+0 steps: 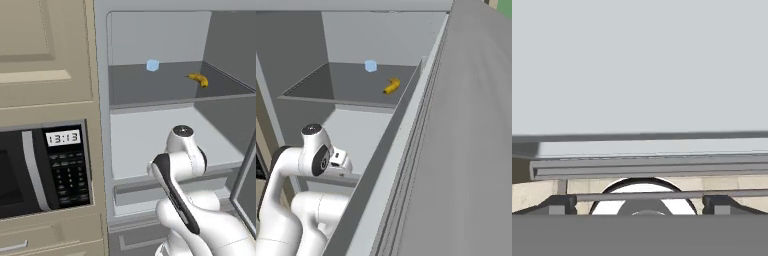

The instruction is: Pick the banana and peach from the fridge and place them on the plate next to the blender to make a fruit smoothie.

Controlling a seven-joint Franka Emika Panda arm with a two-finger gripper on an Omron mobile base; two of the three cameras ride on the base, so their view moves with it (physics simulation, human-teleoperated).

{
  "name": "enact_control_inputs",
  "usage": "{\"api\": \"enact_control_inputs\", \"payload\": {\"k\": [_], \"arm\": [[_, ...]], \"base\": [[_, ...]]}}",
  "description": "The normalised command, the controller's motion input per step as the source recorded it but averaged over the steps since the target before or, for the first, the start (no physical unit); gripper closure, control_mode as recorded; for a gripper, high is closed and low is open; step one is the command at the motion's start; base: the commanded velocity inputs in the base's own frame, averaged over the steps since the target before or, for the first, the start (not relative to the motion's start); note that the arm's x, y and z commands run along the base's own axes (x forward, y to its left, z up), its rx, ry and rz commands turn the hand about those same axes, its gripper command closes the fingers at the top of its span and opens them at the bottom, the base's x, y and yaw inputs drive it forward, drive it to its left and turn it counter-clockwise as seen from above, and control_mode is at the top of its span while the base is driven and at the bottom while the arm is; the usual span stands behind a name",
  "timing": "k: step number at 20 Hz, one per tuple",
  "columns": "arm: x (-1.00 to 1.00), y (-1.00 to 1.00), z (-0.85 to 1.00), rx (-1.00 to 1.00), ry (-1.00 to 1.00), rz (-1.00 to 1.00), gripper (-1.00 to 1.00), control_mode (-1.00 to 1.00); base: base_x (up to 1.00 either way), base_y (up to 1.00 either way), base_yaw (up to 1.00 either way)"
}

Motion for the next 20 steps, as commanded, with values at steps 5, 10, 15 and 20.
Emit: {"api": "enact_control_inputs", "payload": {"k": [5,10,15,20], "arm": [[0.44,-0.54,0.81,0.05,-0.05,0.13,-1.00,-1.00],[0.22,-0.65,1.00,0.00,-0.14,0.00,-1.00,-1.00],[0.00,-0.72,1.00,0.00,-0.18,0.00,-1.00,-1.00],[0.01,-0.66,1.00,0.00,-0.16,-0.01,-1.00,-1.00]], "base": [[0.00,0.00,0.00],[0.00,0.00,0.00],[0.00,0.00,0.00],[0.00,0.00,0.00]]}}
